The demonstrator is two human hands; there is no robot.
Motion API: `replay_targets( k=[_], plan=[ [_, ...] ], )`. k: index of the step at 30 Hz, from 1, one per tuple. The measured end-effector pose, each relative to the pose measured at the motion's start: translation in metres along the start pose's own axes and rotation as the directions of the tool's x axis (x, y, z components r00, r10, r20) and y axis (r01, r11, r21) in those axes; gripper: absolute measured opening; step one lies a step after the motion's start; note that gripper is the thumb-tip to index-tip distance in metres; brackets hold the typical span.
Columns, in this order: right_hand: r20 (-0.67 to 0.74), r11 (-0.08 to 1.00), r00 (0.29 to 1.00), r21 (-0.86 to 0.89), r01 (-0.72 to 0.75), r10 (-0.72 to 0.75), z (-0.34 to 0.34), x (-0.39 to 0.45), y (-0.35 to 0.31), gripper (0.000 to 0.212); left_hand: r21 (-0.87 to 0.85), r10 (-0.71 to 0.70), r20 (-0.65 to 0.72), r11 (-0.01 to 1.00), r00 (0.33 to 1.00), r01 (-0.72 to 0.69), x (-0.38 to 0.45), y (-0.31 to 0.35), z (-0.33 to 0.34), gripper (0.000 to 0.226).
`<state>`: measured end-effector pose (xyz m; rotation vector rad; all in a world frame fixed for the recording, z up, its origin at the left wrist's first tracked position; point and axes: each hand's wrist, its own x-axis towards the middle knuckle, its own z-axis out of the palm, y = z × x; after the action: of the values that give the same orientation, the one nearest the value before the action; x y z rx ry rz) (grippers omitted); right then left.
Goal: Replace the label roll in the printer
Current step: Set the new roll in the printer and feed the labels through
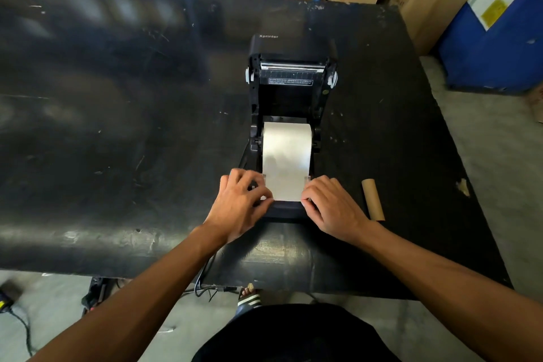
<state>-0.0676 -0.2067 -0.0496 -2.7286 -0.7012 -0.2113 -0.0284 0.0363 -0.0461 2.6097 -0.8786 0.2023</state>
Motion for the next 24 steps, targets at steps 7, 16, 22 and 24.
replay_targets(
  k=[7, 16, 22, 24],
  plan=[
    [0.074, 0.989, 0.993, 0.122, 0.086, -0.095, 0.003, -0.019, -0.013, 0.013, -0.148, 0.175, 0.155, 0.977, 0.972, -0.152, -0.024, 0.001, -0.004, 0.031],
    [0.194, 0.976, 0.961, 0.131, 0.176, -0.199, 0.006, -0.033, -0.021, 0.01, -0.199, 0.243, 0.312, 0.962, 0.918, -0.187, -0.029, 0.003, -0.004, 0.026],
    [0.28, 0.97, 0.934, 0.167, 0.178, -0.22, 0.005, -0.032, -0.024, 0.016, -0.187, 0.255, 0.421, 0.963, 0.87, -0.192, -0.032, 0.003, -0.002, 0.026],
    [0.292, 0.967, 0.929, 0.175, 0.184, -0.229, 0.005, -0.032, -0.025, 0.017, -0.172, 0.259, 0.453, 0.964, 0.853, -0.201, -0.032, 0.003, -0.001, 0.026]
  ],
)
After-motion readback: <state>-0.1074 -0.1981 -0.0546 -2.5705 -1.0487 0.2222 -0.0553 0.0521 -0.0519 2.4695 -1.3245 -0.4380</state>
